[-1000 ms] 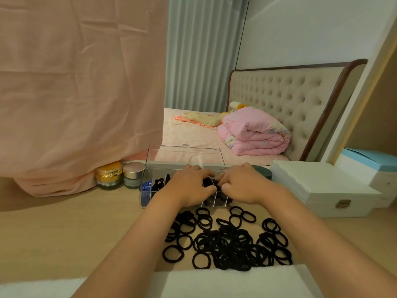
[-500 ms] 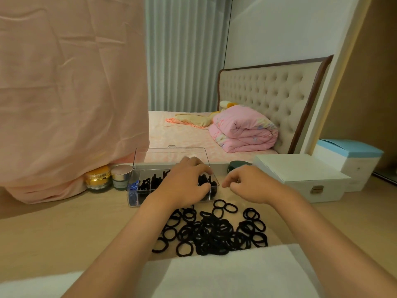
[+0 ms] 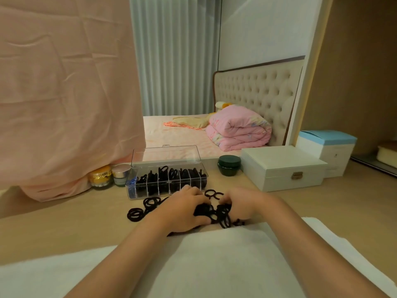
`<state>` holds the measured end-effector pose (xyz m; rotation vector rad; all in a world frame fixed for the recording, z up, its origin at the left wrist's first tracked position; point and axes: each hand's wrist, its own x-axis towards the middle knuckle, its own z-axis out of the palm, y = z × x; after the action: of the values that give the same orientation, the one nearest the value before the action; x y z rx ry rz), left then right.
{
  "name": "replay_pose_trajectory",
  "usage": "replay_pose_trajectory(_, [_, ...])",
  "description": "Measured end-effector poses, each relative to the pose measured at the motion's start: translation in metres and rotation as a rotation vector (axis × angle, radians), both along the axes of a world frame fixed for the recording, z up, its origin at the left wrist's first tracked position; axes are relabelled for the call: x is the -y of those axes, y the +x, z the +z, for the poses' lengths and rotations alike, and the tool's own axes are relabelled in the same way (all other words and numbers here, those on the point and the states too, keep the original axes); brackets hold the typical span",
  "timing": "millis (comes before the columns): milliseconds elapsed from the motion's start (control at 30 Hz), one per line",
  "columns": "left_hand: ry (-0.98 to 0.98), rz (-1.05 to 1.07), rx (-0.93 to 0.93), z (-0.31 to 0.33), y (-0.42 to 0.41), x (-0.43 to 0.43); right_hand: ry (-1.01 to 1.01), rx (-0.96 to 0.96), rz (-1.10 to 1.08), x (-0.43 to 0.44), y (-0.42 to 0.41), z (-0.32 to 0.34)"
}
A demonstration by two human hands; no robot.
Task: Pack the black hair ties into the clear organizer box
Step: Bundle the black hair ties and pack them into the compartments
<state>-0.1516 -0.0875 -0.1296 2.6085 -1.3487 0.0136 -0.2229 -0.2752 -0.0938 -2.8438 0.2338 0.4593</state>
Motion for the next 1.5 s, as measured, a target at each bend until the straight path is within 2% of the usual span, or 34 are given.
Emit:
replay_pose_trajectory(133, [-0.027,0.059,0.009,0.001,0.006,-0.017,0.124,0.102,0.055,-0.018,0.008,-0.004])
replay_pose_trajectory(267, [-0.168,0.124,-0.030,0.007,0.011,-0.037,0.218,0.149,0.120,-0.024,0.014,0.001])
replay_pose_trajectory(400, [-0.297,0.143,-0.015,0.016,0.012,-0.046,0.262,0.320,0.011,-0.010,0.021,0.015])
replay_pose_trajectory(500, [-0.296,0.085,-0.054,0.023,0.006,-0.034,0.204,0.408,-0.057,0.002,0.026,0.014])
replay_pose_trajectory(600, [-0.197,0.030,-0.069,0.028,0.002,-0.011,0.141,0.410,-0.103,0.005,0.024,0.005])
replay_pose_trajectory(700, [-0.065,0.037,-0.084,0.029,0.001,0.005,0.162,0.397,-0.135,0.004,0.023,-0.006])
replay_pose_trajectory(833, [0.041,0.033,-0.140,0.022,0.003,0.011,0.065,0.325,-0.004,0.002,0.030,-0.012])
replay_pose_trajectory(967, [0.025,0.042,-0.174,0.016,0.005,0.007,0.026,0.223,0.059,-0.001,0.032,-0.012])
replay_pose_trajectory(1167, [-0.023,0.073,-0.137,0.011,0.010,0.005,-0.038,0.269,0.062,0.001,0.037,-0.012])
replay_pose_trajectory(1267, [-0.110,0.071,-0.132,0.011,0.011,0.002,-0.010,0.291,0.080,0.001,0.034,-0.013])
replay_pose_trajectory(1333, [-0.234,0.098,-0.214,0.017,0.011,-0.004,0.056,0.338,0.069,0.002,0.031,-0.010])
replay_pose_trajectory(1500, [-0.490,0.216,-0.397,0.029,0.022,-0.019,0.380,0.392,0.061,0.002,0.028,0.005])
